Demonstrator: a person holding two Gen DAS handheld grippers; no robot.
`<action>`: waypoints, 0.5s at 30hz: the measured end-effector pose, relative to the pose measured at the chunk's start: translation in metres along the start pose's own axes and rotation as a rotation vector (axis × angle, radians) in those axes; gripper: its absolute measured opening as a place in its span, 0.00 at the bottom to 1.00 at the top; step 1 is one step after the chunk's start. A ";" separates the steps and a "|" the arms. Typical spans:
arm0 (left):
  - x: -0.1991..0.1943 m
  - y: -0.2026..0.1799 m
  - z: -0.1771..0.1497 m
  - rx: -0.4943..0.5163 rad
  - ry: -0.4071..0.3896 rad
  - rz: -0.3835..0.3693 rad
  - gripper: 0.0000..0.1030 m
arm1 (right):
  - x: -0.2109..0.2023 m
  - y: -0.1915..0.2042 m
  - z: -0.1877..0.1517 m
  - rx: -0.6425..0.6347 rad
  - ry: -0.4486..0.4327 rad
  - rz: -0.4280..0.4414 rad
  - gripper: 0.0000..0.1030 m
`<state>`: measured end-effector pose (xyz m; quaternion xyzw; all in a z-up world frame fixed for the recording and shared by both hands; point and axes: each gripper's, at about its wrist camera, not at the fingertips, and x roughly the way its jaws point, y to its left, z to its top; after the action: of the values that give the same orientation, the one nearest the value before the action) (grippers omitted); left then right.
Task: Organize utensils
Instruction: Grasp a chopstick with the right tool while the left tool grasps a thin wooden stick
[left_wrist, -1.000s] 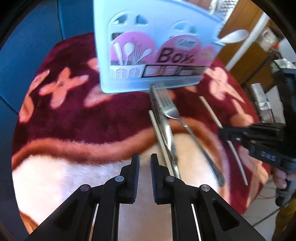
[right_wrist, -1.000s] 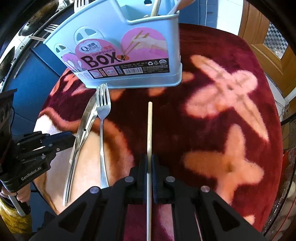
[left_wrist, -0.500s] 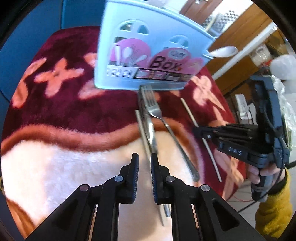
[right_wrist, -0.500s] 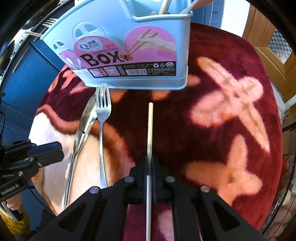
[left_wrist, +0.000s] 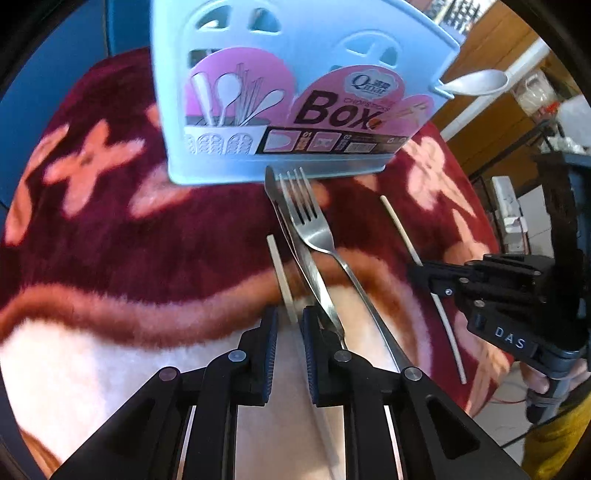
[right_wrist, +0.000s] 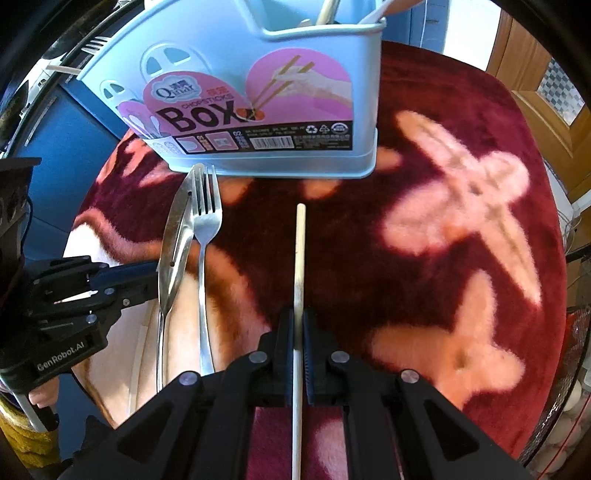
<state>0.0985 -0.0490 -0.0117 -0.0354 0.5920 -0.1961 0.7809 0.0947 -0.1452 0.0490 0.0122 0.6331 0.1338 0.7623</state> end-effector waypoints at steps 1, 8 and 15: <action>0.000 -0.001 0.000 0.005 -0.002 0.003 0.12 | 0.001 -0.001 0.003 -0.001 0.005 0.001 0.06; -0.014 0.010 -0.012 -0.036 -0.061 -0.049 0.04 | -0.006 -0.004 -0.002 -0.018 -0.030 0.030 0.06; -0.055 0.016 -0.025 -0.047 -0.216 -0.097 0.04 | -0.055 0.008 -0.021 -0.038 -0.226 0.098 0.06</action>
<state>0.0670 -0.0113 0.0261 -0.1036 0.5064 -0.2147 0.8287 0.0636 -0.1531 0.0989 0.0435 0.5390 0.1806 0.8216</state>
